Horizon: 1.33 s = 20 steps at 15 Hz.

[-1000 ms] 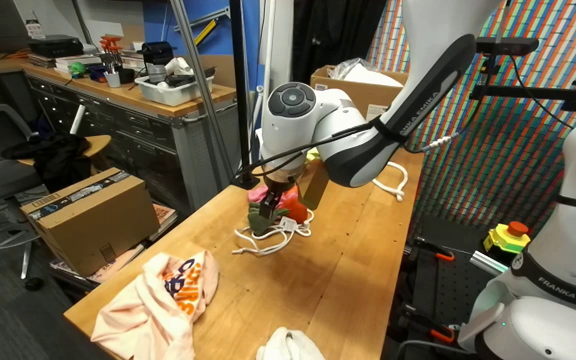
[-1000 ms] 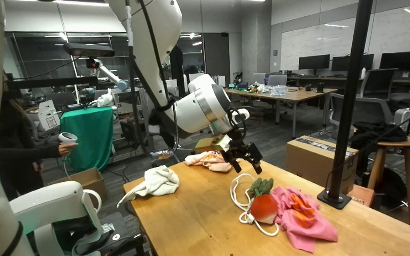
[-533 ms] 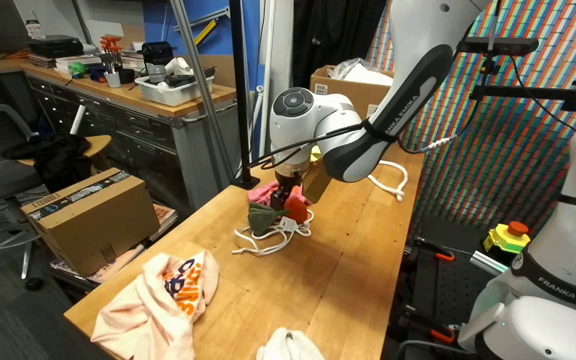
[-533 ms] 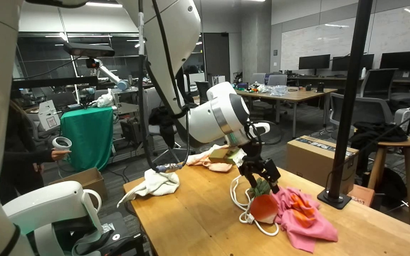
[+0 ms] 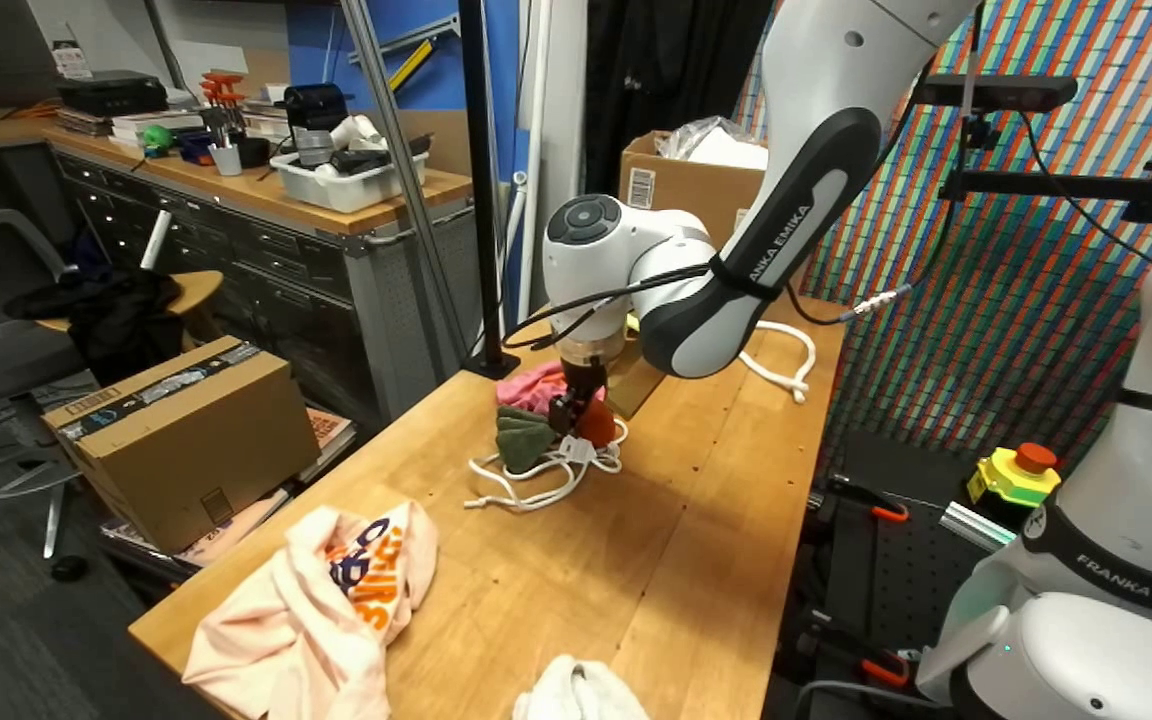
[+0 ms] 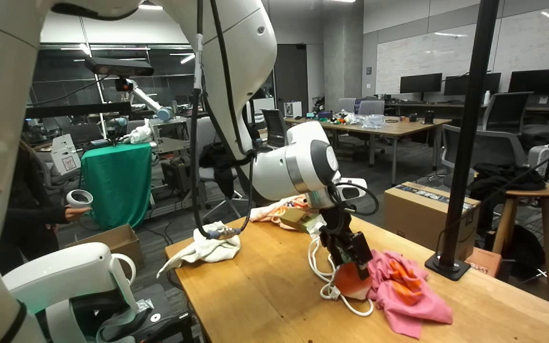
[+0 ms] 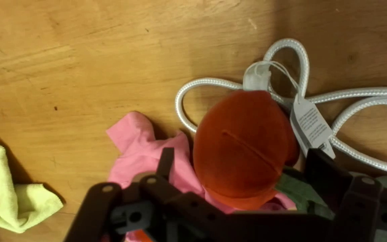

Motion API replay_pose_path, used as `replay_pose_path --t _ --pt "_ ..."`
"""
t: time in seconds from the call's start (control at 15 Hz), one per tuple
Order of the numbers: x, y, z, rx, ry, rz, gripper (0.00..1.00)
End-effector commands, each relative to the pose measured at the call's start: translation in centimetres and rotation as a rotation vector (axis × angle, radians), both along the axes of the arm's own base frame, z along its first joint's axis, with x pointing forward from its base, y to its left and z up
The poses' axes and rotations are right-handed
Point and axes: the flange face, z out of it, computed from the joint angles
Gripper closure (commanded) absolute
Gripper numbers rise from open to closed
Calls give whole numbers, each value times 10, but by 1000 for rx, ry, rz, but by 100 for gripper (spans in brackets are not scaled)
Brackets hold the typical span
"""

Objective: Separate the things on the heap

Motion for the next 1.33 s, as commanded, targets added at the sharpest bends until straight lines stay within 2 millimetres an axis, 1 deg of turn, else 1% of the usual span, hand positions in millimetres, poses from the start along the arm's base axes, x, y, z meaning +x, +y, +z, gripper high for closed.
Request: replay_pose_path --t 0.0,0.07,0.13,0.2,0.33,0.53,0.67,0.87,0.93,1.0,1.27 --pt "4 -9 -4 13 10 -21 6" --pt "4 -11 -6 12 12 -26 26" --pt "4 -13 -7 13 16 -31 32" --pt "3 -15 -8 16 20 -38 42" --pt "3 -18 -9 21 24 -51 58" --pt "3 -19 -8 28 25 -60 80" --pt "2 -20 -5 31 34 -66 92" --pt "-1 -22 4 30 41 -60 99" --pt "-2 -23 7 32 44 -58 95" --pt "-4 -25 12 35 47 -57 96" --pt "-14 -39 31 13 86 -59 95"
